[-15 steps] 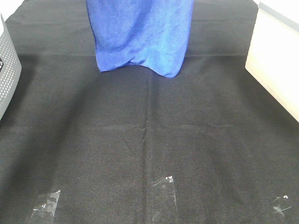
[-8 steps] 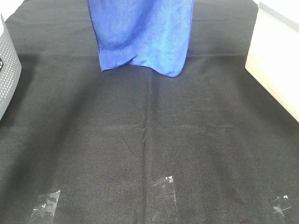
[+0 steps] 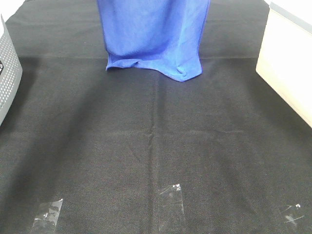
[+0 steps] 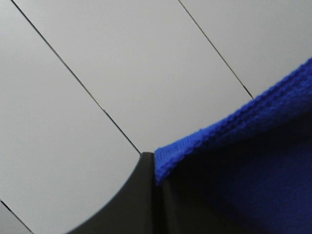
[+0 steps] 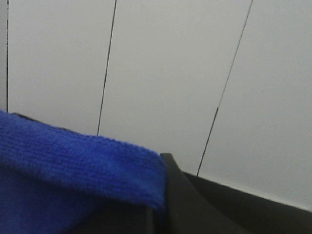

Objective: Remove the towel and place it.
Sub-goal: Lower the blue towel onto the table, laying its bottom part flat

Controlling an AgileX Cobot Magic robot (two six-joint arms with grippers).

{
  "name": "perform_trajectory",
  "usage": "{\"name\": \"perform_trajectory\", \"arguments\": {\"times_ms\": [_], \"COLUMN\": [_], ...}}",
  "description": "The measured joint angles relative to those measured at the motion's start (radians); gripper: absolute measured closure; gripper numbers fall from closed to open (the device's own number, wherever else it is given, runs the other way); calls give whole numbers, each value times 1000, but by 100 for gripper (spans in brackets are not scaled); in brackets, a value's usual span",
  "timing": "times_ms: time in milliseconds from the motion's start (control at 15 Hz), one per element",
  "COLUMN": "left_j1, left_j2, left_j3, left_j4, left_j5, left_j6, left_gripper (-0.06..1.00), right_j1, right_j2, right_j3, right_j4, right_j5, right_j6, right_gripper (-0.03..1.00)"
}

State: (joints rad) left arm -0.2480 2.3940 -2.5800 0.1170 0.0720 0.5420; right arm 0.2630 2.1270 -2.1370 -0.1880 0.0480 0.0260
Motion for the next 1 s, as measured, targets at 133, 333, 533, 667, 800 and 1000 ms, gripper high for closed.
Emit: {"name": "perform_trajectory", "arguments": {"times_ms": [133,333,533,667,800,1000], "left_j1": [-14,-25,-25,-25,-25,-25], "left_j2": [-37,-107,-233,-277,-304,-322], "left_j3": [0,0,0,0,0,-2], "left_j4": [-55,-96,-117,-151,-199,-236], "left_j5": [163,372,701,838,955,1124], "left_j6": [0,0,0,-1,-1,-28], "left_gripper": [94,94,94,94,94,94], "right_j1": [0,0,0,0,0,0], "right_j2": [-40,-113,-217,-268,-308,-340], "right_j3": [0,0,0,0,0,0], "right_j4": [44,115,311,355,366,383], "right_j5": [164,387,663,761,876,1015], "right_j6": [15,15,-67,-90,-92,-95], "right_gripper": [96,96,96,96,96,96]}}
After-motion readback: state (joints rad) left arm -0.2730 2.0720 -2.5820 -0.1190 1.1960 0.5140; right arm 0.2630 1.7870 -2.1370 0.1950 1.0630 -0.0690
